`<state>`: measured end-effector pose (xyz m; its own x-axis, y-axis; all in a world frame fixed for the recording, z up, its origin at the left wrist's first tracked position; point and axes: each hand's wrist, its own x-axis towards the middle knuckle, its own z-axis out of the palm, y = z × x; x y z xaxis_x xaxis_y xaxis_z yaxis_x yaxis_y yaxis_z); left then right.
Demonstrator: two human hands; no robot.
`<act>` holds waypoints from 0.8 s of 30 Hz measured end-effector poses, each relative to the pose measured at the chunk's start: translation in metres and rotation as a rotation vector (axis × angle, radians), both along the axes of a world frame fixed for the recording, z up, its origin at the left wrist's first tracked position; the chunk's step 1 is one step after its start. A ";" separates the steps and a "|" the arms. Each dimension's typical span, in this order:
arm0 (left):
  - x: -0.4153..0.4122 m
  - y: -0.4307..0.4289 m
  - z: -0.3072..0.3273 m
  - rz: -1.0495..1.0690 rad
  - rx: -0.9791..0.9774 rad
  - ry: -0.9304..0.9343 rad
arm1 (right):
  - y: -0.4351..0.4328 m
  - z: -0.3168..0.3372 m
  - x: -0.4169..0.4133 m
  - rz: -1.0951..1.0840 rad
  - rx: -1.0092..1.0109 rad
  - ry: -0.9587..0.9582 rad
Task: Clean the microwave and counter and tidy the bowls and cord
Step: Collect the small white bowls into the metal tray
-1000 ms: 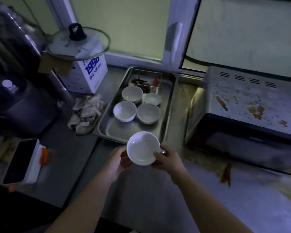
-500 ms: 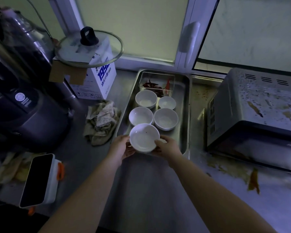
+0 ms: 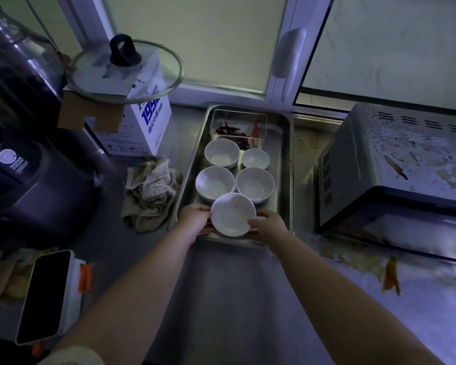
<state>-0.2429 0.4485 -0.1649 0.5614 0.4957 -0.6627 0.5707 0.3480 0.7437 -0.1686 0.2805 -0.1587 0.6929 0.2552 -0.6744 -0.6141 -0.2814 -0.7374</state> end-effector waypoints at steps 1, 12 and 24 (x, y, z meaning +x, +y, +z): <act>0.001 0.001 -0.002 -0.006 0.021 0.003 | 0.001 -0.002 -0.001 -0.001 -0.010 0.007; -0.001 0.003 -0.016 -0.385 0.683 0.092 | 0.005 -0.019 0.000 0.355 -0.393 -0.314; -0.002 -0.065 0.008 -0.937 1.356 0.080 | -0.055 0.015 -0.015 0.738 -0.729 -0.830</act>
